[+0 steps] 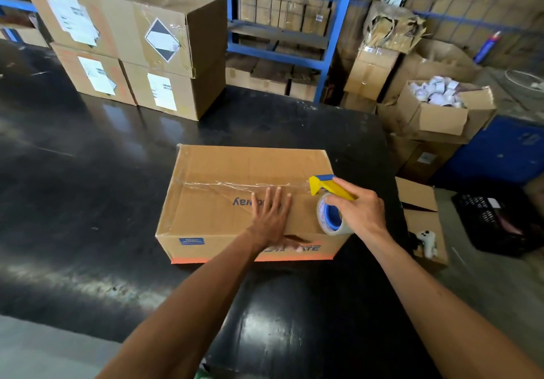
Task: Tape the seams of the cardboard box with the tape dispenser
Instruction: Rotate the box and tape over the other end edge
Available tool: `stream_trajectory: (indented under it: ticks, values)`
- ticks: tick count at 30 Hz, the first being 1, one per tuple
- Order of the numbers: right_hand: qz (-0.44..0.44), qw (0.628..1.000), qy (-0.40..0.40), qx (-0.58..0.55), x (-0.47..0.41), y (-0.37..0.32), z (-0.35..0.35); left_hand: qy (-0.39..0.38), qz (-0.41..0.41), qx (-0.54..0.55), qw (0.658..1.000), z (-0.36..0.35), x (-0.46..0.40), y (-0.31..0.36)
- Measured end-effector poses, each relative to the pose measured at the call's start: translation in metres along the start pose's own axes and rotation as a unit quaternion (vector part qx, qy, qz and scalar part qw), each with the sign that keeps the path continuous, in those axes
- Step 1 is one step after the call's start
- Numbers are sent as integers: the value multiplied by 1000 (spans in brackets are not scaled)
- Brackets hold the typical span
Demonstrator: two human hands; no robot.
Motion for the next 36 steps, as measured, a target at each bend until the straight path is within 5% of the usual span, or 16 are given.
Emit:
stream_trajectory:
  ticks: [10, 17, 21, 24, 29, 36]
  values:
    - [-10, 1000, 14, -2, 4, 4, 15, -29, -183, -32, 982, 3, -7, -44]
    - [-8, 1000, 22, -12, 4, 4, 42, -86, -235, -53, 967, 20, -14, -68]
    - [-11, 999, 42, -20, 0, 6, 52, -92, -186, -96, 974, 49, -22, -53]
    - [-10, 997, 64, -50, -3, 4, 54, -48, -63, 25, 997, 57, -22, -8]
    - [-12, 994, 73, -77, -4, 3, 54, -63, 113, 142, 981, 29, -21, 81]
    - [-34, 994, 53, -93, -3, 15, 48, -43, 58, 95, 993, 20, -14, 63]
Point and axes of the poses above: each hand's wrist, its own x-axis away from the middle knuckle, its own z-axis out of the back of the hand, y = z × x, the point moved 3 cm from there along -x, towards the middle knuckle, and after that the axes turned 9 degrees about -x, right-handed, at the moved point
